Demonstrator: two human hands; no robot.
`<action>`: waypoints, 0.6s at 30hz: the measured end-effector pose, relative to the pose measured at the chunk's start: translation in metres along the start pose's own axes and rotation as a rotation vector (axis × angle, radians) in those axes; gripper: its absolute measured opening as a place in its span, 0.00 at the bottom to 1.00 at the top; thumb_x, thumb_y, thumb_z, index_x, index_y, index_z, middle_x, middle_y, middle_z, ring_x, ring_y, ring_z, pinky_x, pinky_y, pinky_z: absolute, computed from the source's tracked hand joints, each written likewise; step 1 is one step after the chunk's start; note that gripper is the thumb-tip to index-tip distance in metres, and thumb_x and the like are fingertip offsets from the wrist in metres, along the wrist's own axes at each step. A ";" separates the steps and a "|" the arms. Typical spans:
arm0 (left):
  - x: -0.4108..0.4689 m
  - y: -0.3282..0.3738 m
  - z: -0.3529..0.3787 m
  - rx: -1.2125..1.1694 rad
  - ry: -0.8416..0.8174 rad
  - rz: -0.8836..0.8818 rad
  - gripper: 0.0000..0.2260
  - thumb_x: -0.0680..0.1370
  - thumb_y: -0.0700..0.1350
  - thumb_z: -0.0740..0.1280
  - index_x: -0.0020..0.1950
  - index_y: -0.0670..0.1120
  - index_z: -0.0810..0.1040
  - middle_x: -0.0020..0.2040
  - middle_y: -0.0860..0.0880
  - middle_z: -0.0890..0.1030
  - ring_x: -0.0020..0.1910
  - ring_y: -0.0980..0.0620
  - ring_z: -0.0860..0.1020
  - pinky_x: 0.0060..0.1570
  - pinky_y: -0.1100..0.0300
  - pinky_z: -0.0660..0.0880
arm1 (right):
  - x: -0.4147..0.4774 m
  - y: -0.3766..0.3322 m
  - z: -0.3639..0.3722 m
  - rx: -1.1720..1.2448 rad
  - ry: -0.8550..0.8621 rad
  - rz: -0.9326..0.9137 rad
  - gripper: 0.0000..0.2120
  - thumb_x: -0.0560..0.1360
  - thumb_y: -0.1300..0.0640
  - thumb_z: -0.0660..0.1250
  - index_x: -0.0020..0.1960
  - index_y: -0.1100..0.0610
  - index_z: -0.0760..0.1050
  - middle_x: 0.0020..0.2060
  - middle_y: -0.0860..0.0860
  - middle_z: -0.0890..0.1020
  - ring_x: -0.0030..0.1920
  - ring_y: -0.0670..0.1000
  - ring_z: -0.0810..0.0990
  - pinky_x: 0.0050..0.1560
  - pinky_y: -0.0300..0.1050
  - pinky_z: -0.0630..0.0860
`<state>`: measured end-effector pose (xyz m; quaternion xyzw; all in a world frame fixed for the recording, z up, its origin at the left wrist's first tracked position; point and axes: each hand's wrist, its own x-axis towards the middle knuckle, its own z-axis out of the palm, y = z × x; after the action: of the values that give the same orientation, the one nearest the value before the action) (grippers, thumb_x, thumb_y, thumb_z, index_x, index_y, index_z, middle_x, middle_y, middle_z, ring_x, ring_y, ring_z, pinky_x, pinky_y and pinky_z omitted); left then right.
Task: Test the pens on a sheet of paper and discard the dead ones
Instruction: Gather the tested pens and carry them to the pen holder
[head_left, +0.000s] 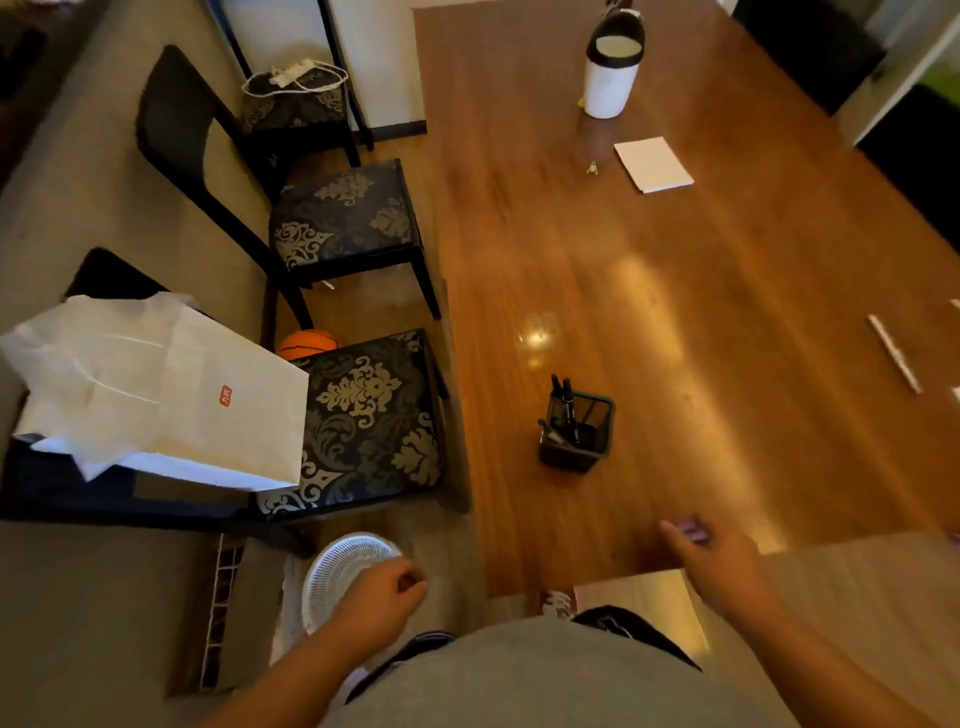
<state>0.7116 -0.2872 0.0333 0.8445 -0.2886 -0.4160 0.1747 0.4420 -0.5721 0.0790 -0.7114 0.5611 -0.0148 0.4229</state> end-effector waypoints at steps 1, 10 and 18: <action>-0.005 -0.010 0.002 0.013 -0.040 -0.002 0.05 0.79 0.48 0.66 0.46 0.57 0.79 0.44 0.55 0.81 0.43 0.60 0.77 0.44 0.67 0.72 | -0.011 0.009 0.010 0.016 -0.040 0.045 0.07 0.77 0.51 0.69 0.43 0.53 0.78 0.39 0.51 0.81 0.40 0.50 0.79 0.39 0.46 0.74; -0.020 -0.055 0.040 0.175 -0.273 -0.018 0.03 0.76 0.47 0.68 0.45 0.51 0.80 0.44 0.50 0.83 0.42 0.55 0.79 0.45 0.60 0.75 | -0.130 0.087 0.086 0.127 -0.122 0.365 0.08 0.77 0.51 0.69 0.42 0.54 0.80 0.39 0.51 0.83 0.38 0.51 0.83 0.41 0.48 0.78; -0.040 -0.004 0.102 0.390 -0.448 0.074 0.07 0.77 0.49 0.65 0.48 0.47 0.79 0.47 0.48 0.82 0.46 0.52 0.79 0.47 0.58 0.75 | -0.233 0.190 0.066 0.235 0.015 0.639 0.11 0.77 0.54 0.68 0.38 0.58 0.80 0.36 0.55 0.83 0.40 0.56 0.82 0.46 0.53 0.77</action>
<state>0.6117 -0.2646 -0.0054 0.7382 -0.4249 -0.5221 -0.0438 0.2395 -0.3465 0.0251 -0.4458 0.7533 0.0484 0.4811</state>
